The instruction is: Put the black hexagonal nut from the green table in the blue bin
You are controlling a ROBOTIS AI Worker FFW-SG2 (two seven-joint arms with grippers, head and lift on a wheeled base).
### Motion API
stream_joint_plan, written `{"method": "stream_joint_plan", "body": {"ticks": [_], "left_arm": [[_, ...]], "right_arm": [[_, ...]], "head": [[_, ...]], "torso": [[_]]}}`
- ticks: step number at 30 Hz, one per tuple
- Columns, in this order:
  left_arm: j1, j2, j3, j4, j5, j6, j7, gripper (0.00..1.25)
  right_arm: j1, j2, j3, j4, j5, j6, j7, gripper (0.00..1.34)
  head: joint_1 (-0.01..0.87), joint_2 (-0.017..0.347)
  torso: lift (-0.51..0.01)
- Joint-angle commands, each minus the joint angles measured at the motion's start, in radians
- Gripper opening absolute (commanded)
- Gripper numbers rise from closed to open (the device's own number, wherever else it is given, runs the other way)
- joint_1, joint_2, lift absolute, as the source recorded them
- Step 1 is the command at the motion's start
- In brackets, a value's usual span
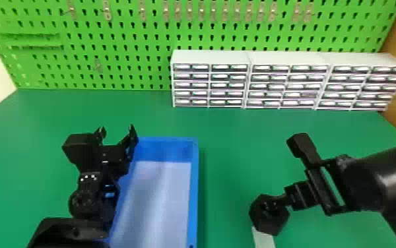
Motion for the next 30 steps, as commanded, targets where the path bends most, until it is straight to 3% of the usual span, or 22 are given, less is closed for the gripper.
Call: {"method": "stream_joint_plan", "body": {"ticks": [1, 8, 14, 21, 25, 30], "left_arm": [[0.001, 0.0, 0.001, 0.0, 0.001, -0.002, 0.0, 0.74], [0.0, 0.0, 0.003, 0.0, -0.001, -0.003, 0.0, 0.74], [-0.002, 0.0, 0.004, 0.0, 0.001, -0.005, 0.0, 0.74], [-0.002, 0.0, 0.004, 0.0, 0.001, -0.01, 0.0, 0.74], [-0.002, 0.0, 0.004, 0.0, 0.001, -0.011, 0.0, 0.74], [0.0, 0.0, 0.004, 0.0, 0.001, -0.011, 0.0, 0.74]], "right_arm": [[-0.014, 0.0, 0.014, 0.028, 0.003, -0.014, 0.0, 1.04], [-0.024, 0.0, 0.026, 0.052, 0.026, -0.027, 0.014, 1.03], [-0.03, 0.007, 0.038, 0.072, 0.149, -0.037, 0.121, 1.03], [-0.025, 0.044, 0.038, 0.109, 0.414, -0.064, 0.359, 1.03], [-0.011, 0.087, 0.011, 0.128, 0.638, -0.097, 0.543, 1.03], [0.009, 0.147, -0.04, 0.143, 0.887, -0.149, 0.713, 1.02]], "head": [[0.657, 0.057], [0.657, 0.057], [0.657, 0.057], [0.657, 0.057], [0.657, 0.057], [0.657, 0.057]], "torso": [[-0.095], [-0.095], [-0.095], [-0.095], [-0.095], [-0.095]]}}
